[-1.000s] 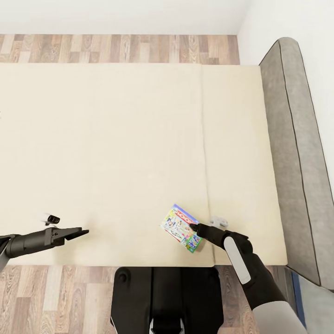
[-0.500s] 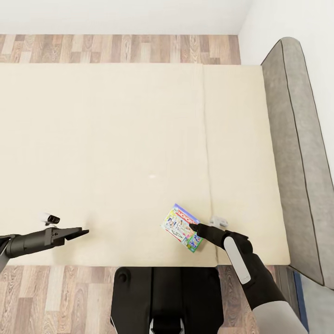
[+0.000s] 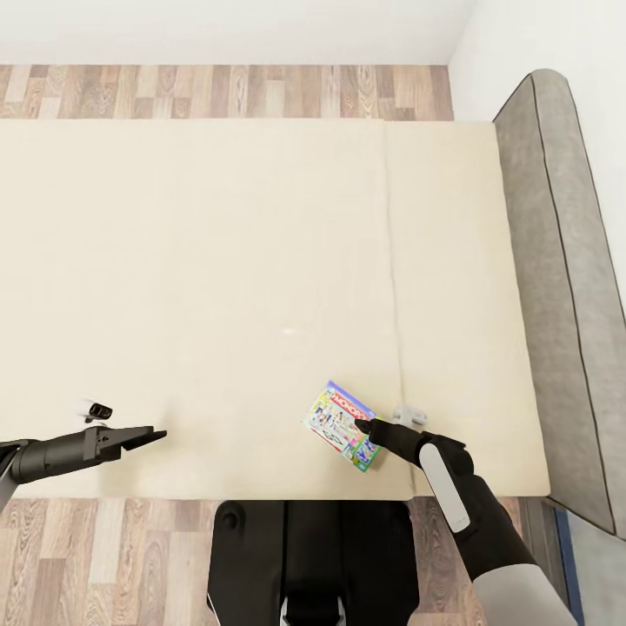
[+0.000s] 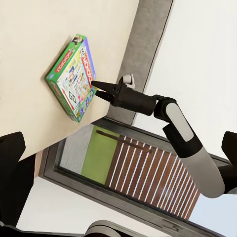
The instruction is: Put all the toys in the child's room - the three board games (two on the bed and one on the table), the two jigsaw puzzles on the table, and the tennis ball on the table - inside the toy box on the table in the child's room.
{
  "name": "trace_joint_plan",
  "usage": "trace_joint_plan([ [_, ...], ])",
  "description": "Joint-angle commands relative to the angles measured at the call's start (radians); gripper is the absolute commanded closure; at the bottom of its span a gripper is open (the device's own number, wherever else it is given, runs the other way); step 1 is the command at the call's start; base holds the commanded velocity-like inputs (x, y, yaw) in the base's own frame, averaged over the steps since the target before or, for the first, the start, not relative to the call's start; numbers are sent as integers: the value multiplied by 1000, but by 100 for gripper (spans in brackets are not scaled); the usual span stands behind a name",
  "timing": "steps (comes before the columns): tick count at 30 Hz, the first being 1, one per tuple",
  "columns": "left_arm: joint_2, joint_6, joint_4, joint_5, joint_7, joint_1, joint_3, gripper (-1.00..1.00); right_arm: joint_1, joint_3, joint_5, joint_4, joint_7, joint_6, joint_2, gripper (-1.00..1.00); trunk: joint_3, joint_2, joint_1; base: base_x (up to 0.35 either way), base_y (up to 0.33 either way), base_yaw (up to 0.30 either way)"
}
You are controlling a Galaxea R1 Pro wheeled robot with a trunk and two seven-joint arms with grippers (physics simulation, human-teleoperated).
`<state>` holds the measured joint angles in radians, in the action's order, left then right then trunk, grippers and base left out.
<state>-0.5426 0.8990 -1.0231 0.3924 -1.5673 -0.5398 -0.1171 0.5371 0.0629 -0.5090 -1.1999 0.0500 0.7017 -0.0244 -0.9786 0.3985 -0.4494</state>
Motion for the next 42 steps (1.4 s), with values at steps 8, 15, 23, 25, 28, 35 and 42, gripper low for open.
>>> trace_joint_plan([
  [8, 0, 11, 0, 0, -4, 0, 1, -100, 0, 0, -6, -1, 5, 4, -1, -100, -1, 2, -1, 0, 32, 0],
  [15, 0, 11, 0, 0, -4, 0, 1, -100, 0, 16, -6, -2, 5, 3, 0, -100, -1, 2, -1, 0, 74, 0],
  [23, 0, 11, 0, 0, -4, 0, 1, -100, 0, 26, -6, -1, 5, -12, 0, -100, -1, 2, -1, 0, 67, 0],
  [25, 0, 11, 0, 0, -4, 0, 1, -100, 0, 26, -6, -1, 5, -13, 0, -100, -1, 2, -1, 0, 51, 0],
  [28, 0, 11, 1, 0, -4, 0, 1, -100, 0, 26, -6, -1, 5, -13, 0, -100, -1, 2, -1, 0, 94, 0],
  [35, 0, 11, 1, 0, -4, 0, 1, -100, 0, 26, -7, -1, 5, -13, 0, -100, -1, 2, -1, 0, 74, 0],
  [42, 0, 10, 1, 0, -4, 0, 1, -100, 0, 26, -8, -1, 5, -13, 0, -100, -1, 2, -1, 0, 80, 0],
])
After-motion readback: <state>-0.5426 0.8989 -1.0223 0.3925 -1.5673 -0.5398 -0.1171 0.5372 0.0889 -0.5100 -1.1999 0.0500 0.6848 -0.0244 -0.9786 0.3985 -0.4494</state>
